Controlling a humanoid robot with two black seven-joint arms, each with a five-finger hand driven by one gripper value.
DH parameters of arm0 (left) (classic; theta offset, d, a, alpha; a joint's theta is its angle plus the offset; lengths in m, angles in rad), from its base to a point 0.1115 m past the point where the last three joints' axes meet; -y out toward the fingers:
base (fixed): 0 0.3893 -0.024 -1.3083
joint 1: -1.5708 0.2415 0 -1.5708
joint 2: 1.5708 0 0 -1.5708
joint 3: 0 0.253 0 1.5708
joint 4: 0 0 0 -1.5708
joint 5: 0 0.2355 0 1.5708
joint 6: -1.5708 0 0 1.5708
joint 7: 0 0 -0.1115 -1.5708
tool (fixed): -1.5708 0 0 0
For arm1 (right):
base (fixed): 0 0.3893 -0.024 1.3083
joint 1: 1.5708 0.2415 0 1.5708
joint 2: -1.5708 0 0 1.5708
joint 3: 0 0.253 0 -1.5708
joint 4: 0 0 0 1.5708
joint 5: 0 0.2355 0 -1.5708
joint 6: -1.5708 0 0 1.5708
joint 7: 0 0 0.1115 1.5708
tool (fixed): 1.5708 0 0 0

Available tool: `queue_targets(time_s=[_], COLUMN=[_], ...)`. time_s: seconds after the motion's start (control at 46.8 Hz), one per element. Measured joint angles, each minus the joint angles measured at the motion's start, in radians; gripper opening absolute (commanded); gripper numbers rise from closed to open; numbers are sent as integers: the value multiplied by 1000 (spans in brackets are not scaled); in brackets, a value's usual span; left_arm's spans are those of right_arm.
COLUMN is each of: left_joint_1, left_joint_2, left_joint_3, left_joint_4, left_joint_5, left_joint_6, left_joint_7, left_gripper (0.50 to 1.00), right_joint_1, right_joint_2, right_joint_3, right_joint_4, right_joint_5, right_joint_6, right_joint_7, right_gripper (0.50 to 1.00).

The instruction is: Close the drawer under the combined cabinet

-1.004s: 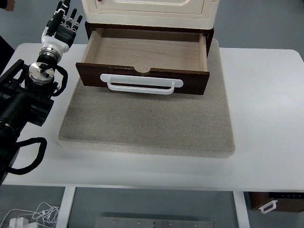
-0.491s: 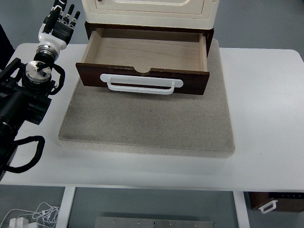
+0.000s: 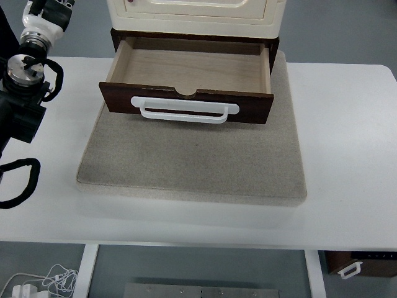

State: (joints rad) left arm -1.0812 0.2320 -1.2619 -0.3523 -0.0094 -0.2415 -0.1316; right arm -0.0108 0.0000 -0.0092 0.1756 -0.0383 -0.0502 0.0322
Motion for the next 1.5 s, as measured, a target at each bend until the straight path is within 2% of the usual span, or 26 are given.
queue_targets(time_s=[0.192, 0.342, 0.449, 0.897, 1.068, 1.495], left_joint_1=[-108, -184, -233, -321, -324, -367], left_joint_2=[89, 118, 170, 307, 310, 313], left_joint_3=[69, 109, 150, 340, 364, 571], left_joint_4=[-1, -4, -46, -388, -505, -883], left_joint_5=[0, 0, 0, 2, 3, 76], left_joint_6=[-2, -2, -1, 5, 6, 8], left_joint_7=[1, 1, 2, 7, 7, 7], left_gripper=[996, 996, 996, 996, 996, 996], right_joint_1=[0, 0, 0, 0, 0, 0], right_joint_2=[0, 0, 0, 0, 0, 0], right_joint_3=[0, 0, 0, 0, 0, 0], right_joint_4=[1, 0, 0, 0, 0, 0], right_joint_5=[0, 0, 0, 0, 0, 0], right_joint_6=[0, 0, 0, 1, 0, 0], right_joint_7=[0, 0, 0, 0, 0, 0], right_gripper=[952, 952, 952, 952, 952, 952])
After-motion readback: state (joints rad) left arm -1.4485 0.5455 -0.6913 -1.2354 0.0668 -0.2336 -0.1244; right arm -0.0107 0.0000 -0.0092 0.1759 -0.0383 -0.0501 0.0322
